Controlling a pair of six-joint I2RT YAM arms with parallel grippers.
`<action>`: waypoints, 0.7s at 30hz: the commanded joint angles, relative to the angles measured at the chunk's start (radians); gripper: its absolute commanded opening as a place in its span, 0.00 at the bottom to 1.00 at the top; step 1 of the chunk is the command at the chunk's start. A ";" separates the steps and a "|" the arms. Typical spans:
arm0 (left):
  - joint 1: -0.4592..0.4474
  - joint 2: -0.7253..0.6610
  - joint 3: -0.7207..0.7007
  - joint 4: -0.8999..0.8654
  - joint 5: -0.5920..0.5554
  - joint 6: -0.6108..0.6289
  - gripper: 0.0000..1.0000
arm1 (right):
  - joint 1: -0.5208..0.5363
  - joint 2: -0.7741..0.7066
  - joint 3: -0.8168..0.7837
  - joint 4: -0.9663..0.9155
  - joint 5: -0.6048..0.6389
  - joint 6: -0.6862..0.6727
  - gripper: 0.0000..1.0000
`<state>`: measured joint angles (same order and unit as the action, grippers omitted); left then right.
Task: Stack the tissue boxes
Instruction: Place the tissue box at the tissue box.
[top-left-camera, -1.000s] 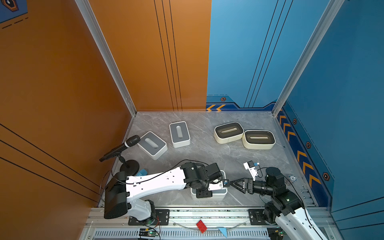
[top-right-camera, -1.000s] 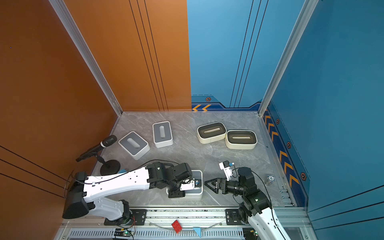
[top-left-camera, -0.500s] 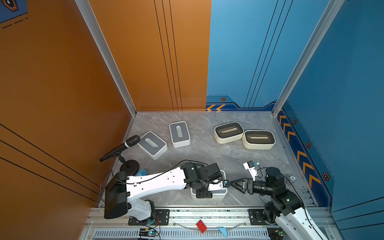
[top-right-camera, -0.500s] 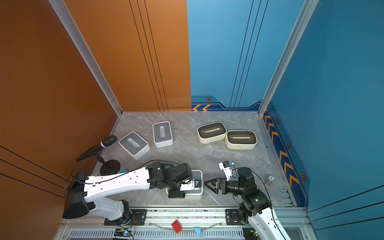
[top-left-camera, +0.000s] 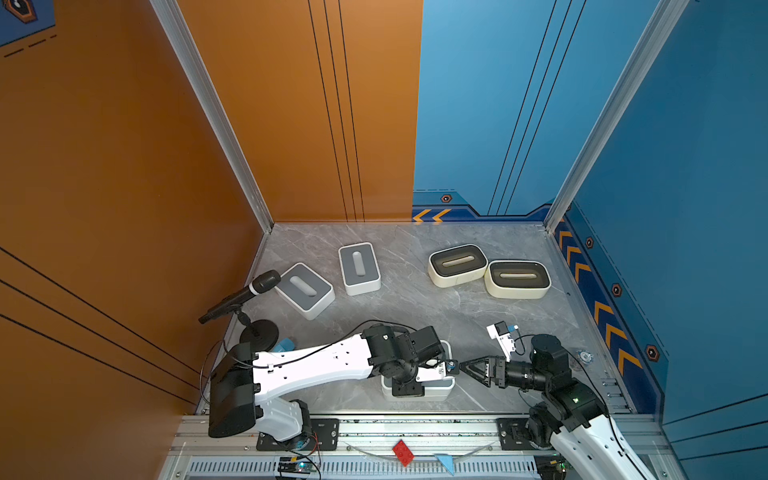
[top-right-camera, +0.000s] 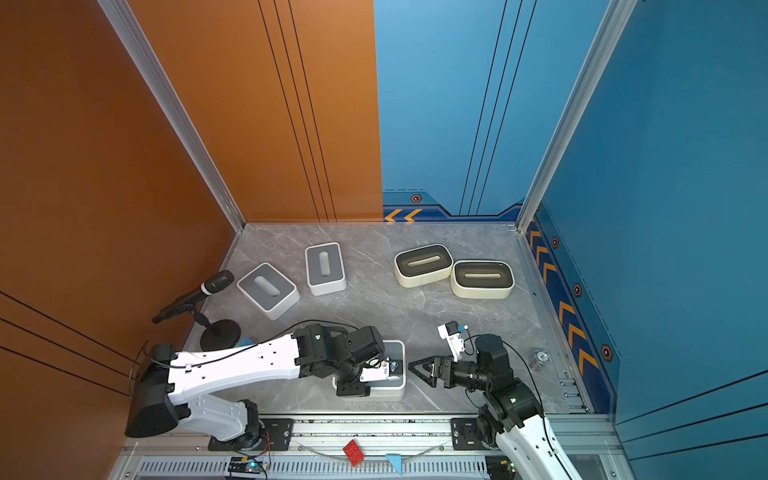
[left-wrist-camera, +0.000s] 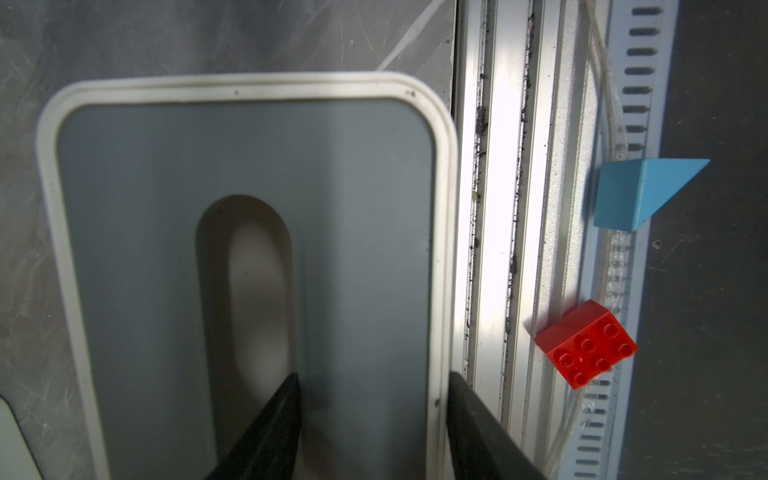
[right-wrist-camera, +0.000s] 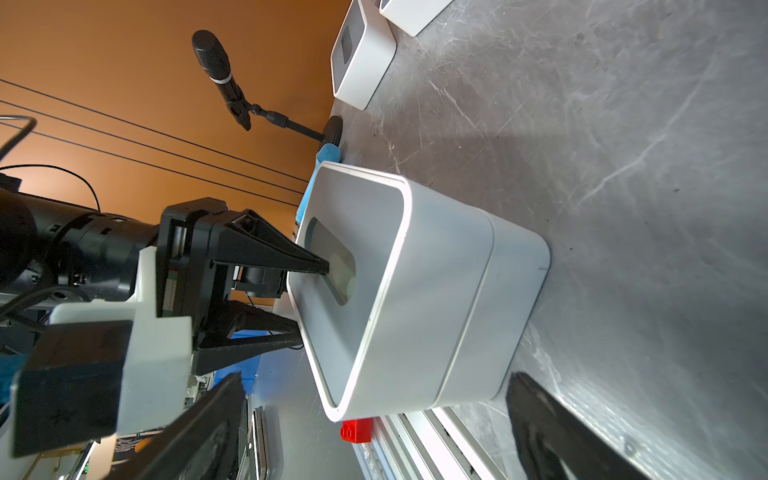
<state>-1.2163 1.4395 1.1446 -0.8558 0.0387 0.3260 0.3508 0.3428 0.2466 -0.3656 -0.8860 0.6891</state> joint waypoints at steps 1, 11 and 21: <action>0.008 0.010 -0.007 -0.005 0.024 0.015 0.57 | 0.008 0.001 -0.012 0.030 0.013 0.004 1.00; 0.002 0.001 0.003 -0.005 0.023 0.018 0.65 | 0.010 0.002 -0.010 0.030 0.016 0.005 1.00; -0.003 -0.011 0.004 -0.006 0.019 0.019 0.73 | 0.010 0.003 -0.009 0.028 0.016 0.004 1.00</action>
<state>-1.2167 1.4399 1.1446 -0.8558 0.0399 0.3370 0.3538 0.3431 0.2466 -0.3645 -0.8860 0.6891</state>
